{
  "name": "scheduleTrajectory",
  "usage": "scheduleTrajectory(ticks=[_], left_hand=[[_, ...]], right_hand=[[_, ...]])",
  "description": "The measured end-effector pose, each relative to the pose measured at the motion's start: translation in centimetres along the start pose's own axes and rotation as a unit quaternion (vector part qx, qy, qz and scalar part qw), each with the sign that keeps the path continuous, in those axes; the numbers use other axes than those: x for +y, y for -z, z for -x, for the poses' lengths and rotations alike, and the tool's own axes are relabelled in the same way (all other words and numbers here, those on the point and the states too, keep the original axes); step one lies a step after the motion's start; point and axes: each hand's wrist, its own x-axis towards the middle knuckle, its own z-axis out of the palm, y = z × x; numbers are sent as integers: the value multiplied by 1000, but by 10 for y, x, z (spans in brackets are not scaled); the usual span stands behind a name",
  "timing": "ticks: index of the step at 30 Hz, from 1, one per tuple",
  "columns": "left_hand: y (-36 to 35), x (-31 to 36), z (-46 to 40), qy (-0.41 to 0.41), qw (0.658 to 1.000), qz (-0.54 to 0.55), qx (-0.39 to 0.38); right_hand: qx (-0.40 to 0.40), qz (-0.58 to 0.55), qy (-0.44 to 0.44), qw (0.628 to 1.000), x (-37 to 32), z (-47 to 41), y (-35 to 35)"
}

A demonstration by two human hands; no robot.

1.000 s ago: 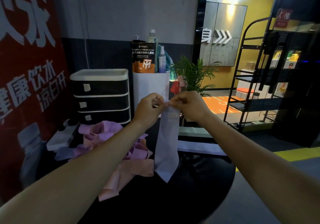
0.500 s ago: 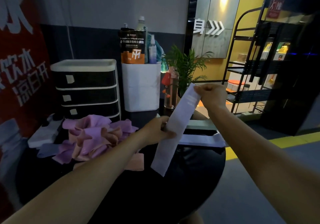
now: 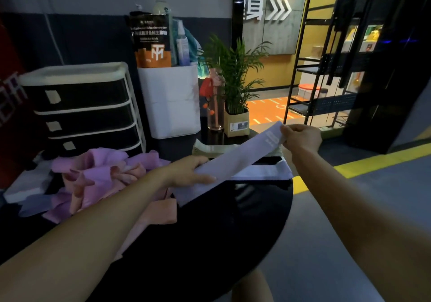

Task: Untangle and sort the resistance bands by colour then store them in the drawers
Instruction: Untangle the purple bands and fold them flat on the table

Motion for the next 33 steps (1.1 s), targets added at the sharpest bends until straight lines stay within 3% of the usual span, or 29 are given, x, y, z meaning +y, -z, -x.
scheduleTrajectory(ticks=[4, 8, 12, 14, 19, 24, 33], left_hand=[[5, -27, -5, 33, 999, -20, -10], [8, -25, -15, 89, 990, 46, 103], [10, -32, -25, 143, 928, 282, 197], [8, -36, -32, 156, 896, 332, 249], [-3, -53, -50, 188, 898, 238, 317], [-11, -51, -57, 200, 930, 46, 305], [-19, -60, -64, 216, 937, -18, 276]], right_hand=[[14, 18, -32, 999, 20, -8, 12], [12, 41, -58, 997, 38, -13, 13], [7, 64, -64, 996, 53, -20, 11], [-6, 75, -66, 995, 57, -21, 9], [-22, 118, -37, 992, 71, -22, 6], [-18, 206, -11, 978, 82, -23, 5], [-18, 284, 17, 958, 98, -27, 0]])
